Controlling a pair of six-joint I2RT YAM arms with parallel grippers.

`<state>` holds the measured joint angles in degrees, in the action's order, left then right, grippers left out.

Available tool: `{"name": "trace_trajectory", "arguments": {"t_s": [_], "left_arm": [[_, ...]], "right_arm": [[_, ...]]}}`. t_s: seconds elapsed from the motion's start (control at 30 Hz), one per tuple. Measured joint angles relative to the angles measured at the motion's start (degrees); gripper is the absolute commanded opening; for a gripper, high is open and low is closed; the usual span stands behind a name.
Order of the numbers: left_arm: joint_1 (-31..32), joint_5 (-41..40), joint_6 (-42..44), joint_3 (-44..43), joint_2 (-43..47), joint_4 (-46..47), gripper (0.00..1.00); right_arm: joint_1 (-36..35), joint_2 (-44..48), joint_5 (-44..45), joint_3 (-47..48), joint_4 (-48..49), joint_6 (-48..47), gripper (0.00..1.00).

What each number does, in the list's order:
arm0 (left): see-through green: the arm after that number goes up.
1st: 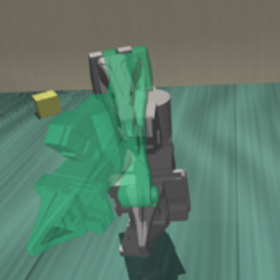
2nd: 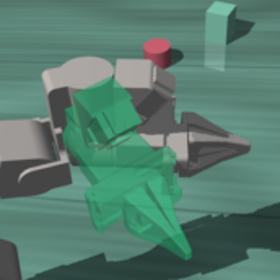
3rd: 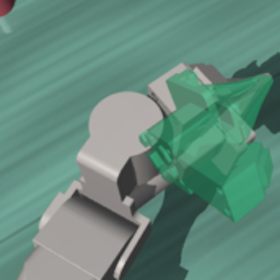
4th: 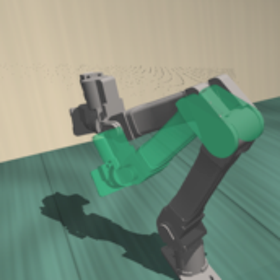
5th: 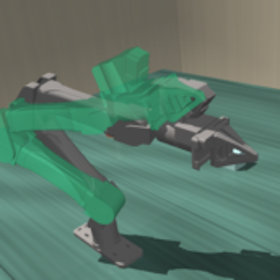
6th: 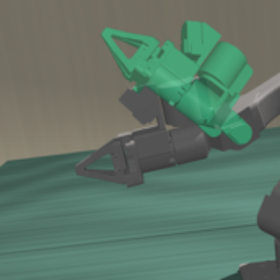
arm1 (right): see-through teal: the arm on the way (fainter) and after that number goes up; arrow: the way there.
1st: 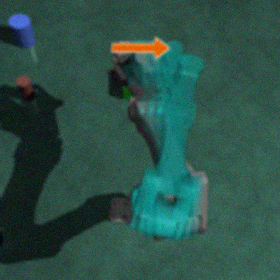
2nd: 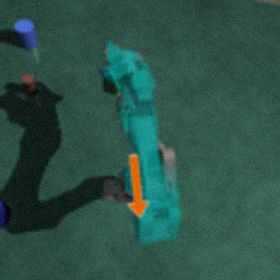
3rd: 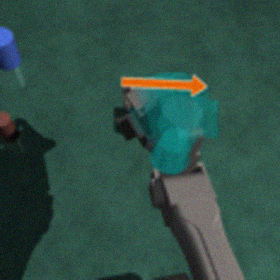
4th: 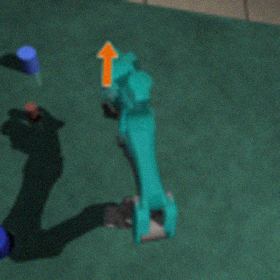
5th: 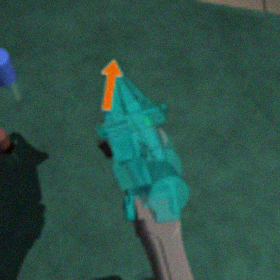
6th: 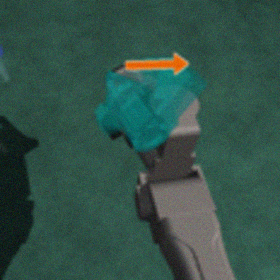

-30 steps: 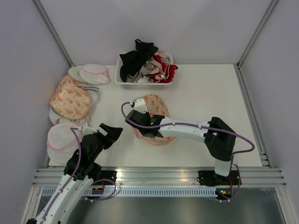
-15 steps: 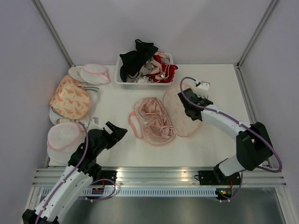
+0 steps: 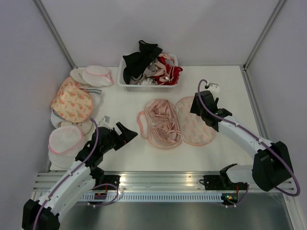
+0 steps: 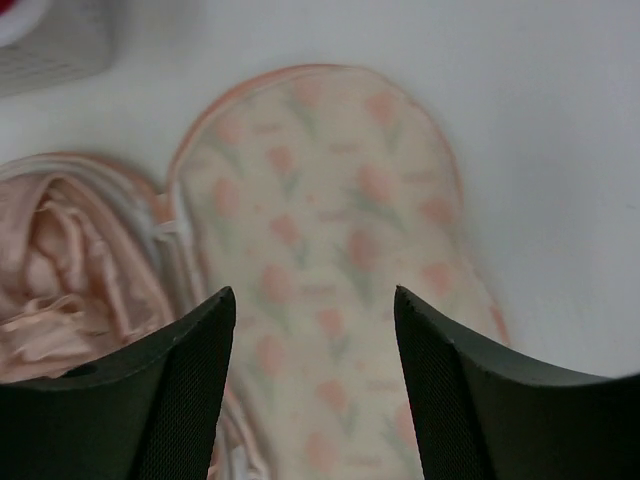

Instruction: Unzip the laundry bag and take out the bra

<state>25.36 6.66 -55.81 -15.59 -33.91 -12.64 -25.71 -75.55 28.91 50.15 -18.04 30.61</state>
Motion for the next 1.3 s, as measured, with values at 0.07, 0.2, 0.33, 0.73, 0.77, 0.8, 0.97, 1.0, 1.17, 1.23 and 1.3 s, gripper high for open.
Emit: {"name": "trace_trajectory", "arguments": {"t_s": [0.07, 0.2, 0.33, 0.73, 0.77, 0.8, 0.97, 1.0, 1.17, 1.23, 1.3], "left_arm": [[0.0, 0.2, 0.0, 0.0, -0.1, 0.9, 0.97], [0.0, 0.7, 0.1, 0.0, -0.2, 1.9, 0.97], [0.0, 1.0, 0.2, 0.0, -0.1, 2.0, 0.97], [0.0, 1.0, 0.3, 0.0, 3.5, 1.7, 0.97], [0.0, 1.0, 0.3, 0.0, 3.4, 1.6, 0.97], [0.0, 1.0, 0.4, 0.0, 3.3, 1.6, 0.97], [0.0, 1.0, 0.4, 0.0, 2.5, 1.7, 0.97], [0.0, 1.0, 0.4, 0.0, 2.3, 1.7, 0.97], [0.0, 1.0, 0.4, 0.0, 0.8, 2.1, 0.97], [0.0, 1.0, 0.4, 0.0, 0.3, 2.1, 0.97], [0.0, 1.0, 0.4, 0.0, 0.0, 2.1, 0.97]], "right_arm": [[0.0, -0.2, -7.0, 0.0, 4.0, -1.3, 0.69], [0.1, -6.1, -20.0, -1.2, 12.4, -2.1, 0.69], [0.8, -14.6, -34.2, -5.0, 22.6, -0.9, 0.66], [4.6, -27.1, -60.1, -9.7, 49.7, 8.9, 0.57], [4.6, -27.2, -60.5, -9.9, 50.5, 9.4, 0.57], [4.6, -27.3, -61.5, -10.4, 51.8, 9.9, 0.57], [4.6, -27.1, -63.9, -10.8, 53.7, 10.3, 0.56], [4.6, -27.1, -64.1, -10.8, 53.7, 10.3, 0.56], [4.3, -27.3, -64.5, -10.4, 53.1, 9.7, 0.56], [4.0, -27.8, -64.8, -9.8, 53.2, 9.7, 0.55], [3.5, -28.9, -65.3, -8.9, 53.6, 9.7, 0.54]]}}
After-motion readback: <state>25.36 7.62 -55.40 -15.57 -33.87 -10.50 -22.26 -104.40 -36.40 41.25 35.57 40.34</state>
